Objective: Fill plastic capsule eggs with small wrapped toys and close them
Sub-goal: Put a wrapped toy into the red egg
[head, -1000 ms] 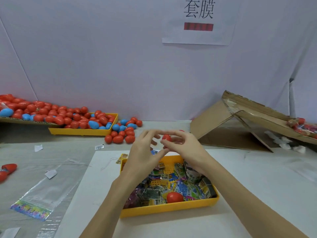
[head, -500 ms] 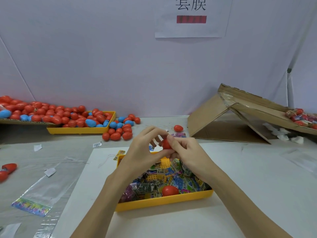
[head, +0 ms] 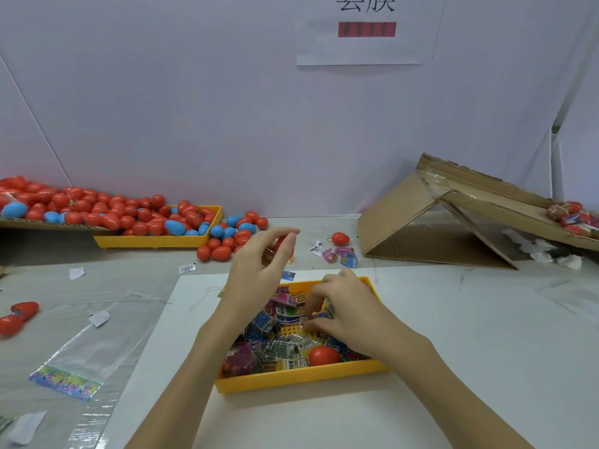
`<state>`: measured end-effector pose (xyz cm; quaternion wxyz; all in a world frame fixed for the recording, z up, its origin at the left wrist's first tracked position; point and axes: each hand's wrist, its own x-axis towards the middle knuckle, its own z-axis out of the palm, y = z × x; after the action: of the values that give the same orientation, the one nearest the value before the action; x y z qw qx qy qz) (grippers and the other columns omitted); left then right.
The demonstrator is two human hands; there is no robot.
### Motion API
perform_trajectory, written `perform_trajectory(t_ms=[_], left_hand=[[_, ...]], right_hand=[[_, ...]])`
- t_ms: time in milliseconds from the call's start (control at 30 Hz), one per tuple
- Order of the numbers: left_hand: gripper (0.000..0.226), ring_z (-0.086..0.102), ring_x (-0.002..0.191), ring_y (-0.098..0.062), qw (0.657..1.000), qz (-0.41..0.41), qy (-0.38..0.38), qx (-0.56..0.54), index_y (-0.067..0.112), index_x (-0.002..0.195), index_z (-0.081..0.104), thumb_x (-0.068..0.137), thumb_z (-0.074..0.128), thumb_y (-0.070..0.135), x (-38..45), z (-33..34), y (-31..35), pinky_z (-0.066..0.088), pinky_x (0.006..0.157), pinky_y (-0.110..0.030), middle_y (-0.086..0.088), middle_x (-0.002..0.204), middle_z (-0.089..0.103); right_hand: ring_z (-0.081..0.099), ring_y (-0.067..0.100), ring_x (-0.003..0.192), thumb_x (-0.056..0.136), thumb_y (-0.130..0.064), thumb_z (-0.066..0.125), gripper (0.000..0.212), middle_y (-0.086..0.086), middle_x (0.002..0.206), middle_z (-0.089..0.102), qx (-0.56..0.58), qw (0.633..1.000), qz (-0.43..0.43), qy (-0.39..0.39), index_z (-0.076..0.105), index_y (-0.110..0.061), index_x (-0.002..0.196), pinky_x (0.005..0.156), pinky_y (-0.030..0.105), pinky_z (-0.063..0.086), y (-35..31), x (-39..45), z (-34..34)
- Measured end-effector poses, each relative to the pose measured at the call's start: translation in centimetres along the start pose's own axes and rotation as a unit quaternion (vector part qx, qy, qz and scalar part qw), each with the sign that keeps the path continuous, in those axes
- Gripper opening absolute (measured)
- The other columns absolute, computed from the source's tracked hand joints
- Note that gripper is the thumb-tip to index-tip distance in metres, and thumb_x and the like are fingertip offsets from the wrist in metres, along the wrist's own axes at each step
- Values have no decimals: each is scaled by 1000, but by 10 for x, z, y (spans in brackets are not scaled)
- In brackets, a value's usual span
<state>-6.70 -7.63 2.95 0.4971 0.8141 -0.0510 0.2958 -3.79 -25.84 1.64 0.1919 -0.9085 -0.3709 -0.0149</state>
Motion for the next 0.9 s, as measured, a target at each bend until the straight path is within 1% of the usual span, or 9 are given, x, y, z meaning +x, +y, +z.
perform_trajectory(t_ms=[167,267,367,467,567,667,700,800,900], left_hand=[[20,64,74,-6,1000,-20,-10,3,34,121,67,104,57,32,0,1,-2,54,66,-18,10,80,63],[22,70,72,-7,998,-40,-17,-35,27,124,68,105,58,27,0,1,-4,57,68,-18,1,86,68],[27,77,83,-12,994,-69,-33,-83,23,129,67,104,60,16,1,1,-5,62,77,-25,-4,103,75],[30,77,87,-11,989,-90,-56,-101,31,127,67,98,70,21,0,1,-4,58,76,-17,2,114,74],[27,76,82,-16,989,-104,-73,-80,32,116,67,92,78,33,-2,3,-3,62,75,-25,4,107,71],[5,65,71,-23,981,-142,-93,-98,21,107,59,105,57,17,-4,8,-2,55,64,-32,-6,86,64],[13,59,70,-22,977,-156,-106,-102,18,108,59,108,48,11,-4,9,-4,50,63,-34,-8,80,59],[23,45,67,-18,972,-172,-132,-89,16,108,64,107,43,10,-5,13,-3,38,62,-32,-3,72,48],[28,45,62,-8,972,-151,-148,-105,21,106,70,102,55,45,-6,14,6,39,55,-19,5,69,47]], right_hand=[[53,1,93,98,-34,69,9,-17,92,64,94,995,-1,16,63,-32,91,75,20,45,3,-1,0],[65,4,84,96,-21,72,7,-9,85,71,203,974,18,96,66,-23,93,70,16,49,5,0,-5],[68,2,85,95,-18,74,9,-7,85,74,283,941,54,179,72,-22,102,69,13,48,11,3,-12],[68,2,93,96,-20,73,15,-10,94,75,327,919,88,201,77,-24,109,79,20,56,19,3,-16],[72,10,94,95,-24,74,15,-6,92,77,402,882,123,212,77,-25,110,86,44,62,21,2,-18],[72,12,85,97,-25,72,15,-4,90,77,423,870,134,215,75,-24,111,87,53,62,19,2,-20],[70,11,82,99,-23,70,15,-6,87,76,420,874,128,209,76,-24,112,86,53,62,19,2,-21],[62,-2,71,104,-15,61,20,-22,73,67,401,896,88,171,77,-24,113,76,44,61,20,2,-23],[60,-7,65,104,-8,57,25,-24,70,66,390,911,46,128,77,-20,114,65,14,49,19,0,-24]])
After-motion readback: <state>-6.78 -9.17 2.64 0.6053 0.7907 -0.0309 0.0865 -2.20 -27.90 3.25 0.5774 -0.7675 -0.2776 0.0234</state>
